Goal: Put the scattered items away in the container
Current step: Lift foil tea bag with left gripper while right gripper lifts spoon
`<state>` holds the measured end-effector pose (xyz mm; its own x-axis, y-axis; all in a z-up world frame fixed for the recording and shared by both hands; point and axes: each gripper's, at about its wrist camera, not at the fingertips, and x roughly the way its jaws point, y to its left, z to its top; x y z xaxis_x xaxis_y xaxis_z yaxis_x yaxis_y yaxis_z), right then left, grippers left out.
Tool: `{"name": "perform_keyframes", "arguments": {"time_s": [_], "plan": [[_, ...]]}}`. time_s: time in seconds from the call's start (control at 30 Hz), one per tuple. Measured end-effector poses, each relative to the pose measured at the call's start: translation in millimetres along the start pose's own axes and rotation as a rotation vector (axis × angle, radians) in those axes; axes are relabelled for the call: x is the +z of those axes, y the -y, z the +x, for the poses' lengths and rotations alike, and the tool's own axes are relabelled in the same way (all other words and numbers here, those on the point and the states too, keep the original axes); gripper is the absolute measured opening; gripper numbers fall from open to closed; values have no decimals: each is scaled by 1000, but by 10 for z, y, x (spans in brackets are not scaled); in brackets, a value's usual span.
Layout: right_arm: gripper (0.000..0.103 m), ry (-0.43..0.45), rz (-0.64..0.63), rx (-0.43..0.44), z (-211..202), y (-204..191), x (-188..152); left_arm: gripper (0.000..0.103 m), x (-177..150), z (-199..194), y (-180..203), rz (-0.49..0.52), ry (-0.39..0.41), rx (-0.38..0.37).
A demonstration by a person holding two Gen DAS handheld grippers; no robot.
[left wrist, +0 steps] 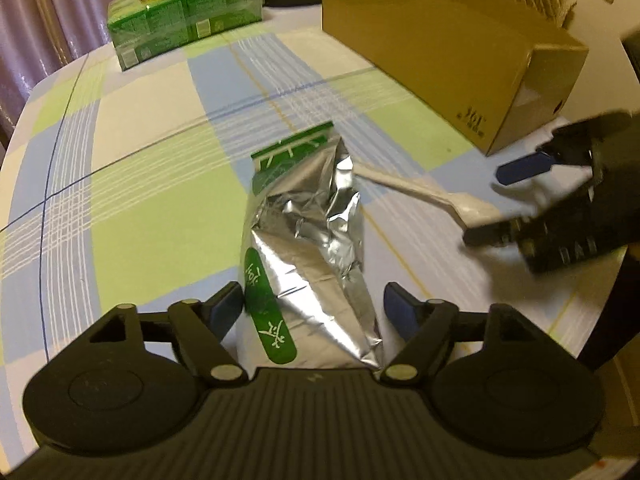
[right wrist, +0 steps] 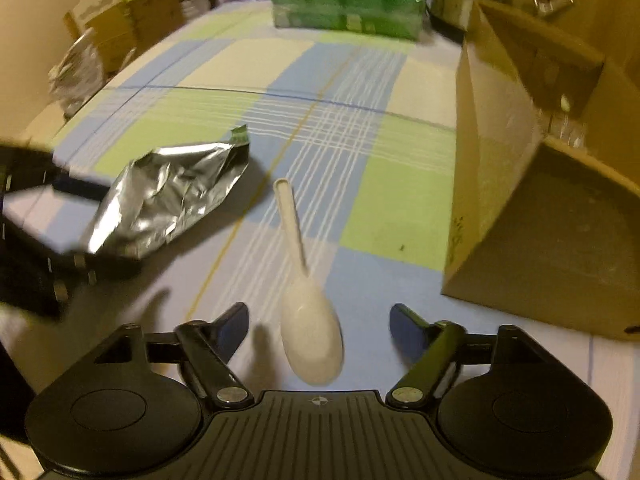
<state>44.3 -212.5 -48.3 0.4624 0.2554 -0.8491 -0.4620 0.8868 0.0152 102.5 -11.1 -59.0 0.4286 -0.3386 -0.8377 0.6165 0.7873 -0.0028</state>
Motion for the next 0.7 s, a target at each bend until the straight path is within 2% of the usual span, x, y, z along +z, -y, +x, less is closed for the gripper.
{"name": "perform_keyframes", "arguments": {"time_s": [0.1,0.2,0.43,0.47,0.6,0.67,0.7], "plan": [[76,21,-71,-3,-27,-42,-149,80,18,-32,-13,-9,9,3],[86,39,-87,35,-6,-28,-225,81,84,-3,-52,-15,7,6],[84,61,-110,75,89,-59,-227,82,283,229,-129,7,-44,5],[81,63,-117,77,102,-63,-221,82,306,257,-125,14,-52,4],[55,85,-119,81,119,-29,-195,82,375,368,-81,53,-84,7],[45,92,-127,87,113,-16,-177,82,393,410,-46,69,-96,15],[35,94,-132,88,109,-12,-170,82,402,429,-34,74,-104,12]]}}
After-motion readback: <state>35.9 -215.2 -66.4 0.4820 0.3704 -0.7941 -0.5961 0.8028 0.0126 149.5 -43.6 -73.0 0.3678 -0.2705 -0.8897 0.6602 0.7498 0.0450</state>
